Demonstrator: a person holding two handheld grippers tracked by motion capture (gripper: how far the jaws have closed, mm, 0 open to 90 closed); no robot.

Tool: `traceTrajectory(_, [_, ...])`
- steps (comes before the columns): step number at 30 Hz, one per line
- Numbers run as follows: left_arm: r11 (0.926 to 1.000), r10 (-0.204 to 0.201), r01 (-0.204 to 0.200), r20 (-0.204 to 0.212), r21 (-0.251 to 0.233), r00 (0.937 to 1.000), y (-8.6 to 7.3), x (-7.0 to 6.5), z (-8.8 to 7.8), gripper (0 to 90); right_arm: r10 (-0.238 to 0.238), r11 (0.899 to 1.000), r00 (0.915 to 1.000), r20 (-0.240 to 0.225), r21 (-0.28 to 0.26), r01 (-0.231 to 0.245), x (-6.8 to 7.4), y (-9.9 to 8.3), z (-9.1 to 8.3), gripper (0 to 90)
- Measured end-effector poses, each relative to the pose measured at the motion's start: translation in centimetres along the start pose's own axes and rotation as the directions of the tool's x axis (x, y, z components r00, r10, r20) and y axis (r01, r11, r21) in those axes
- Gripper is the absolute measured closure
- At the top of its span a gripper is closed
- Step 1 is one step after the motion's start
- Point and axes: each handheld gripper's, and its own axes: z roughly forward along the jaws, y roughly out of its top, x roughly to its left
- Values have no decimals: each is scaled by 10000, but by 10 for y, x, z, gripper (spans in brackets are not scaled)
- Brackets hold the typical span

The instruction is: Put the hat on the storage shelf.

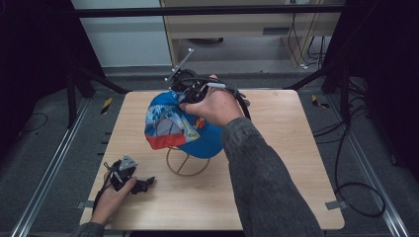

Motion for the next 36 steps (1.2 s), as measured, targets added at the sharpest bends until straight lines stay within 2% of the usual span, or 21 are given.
traceTrajectory(10, [10000,-1,1,0,2,10000,0,0,0,0,-28,9999,10000,-48,-100,28,1,0,0,829])
traceTrajectory(26, [10000,32,-32,-12,0,10000,0,0,0,0,46,9998,9999,-97,-175,-48,-1,-2,-2,795])
traceTrajectory(36, [10000,1,-1,-2,2,10000,0,0,0,0,209,9995,9998,28,-252,-209,-3,-7,-7,656])
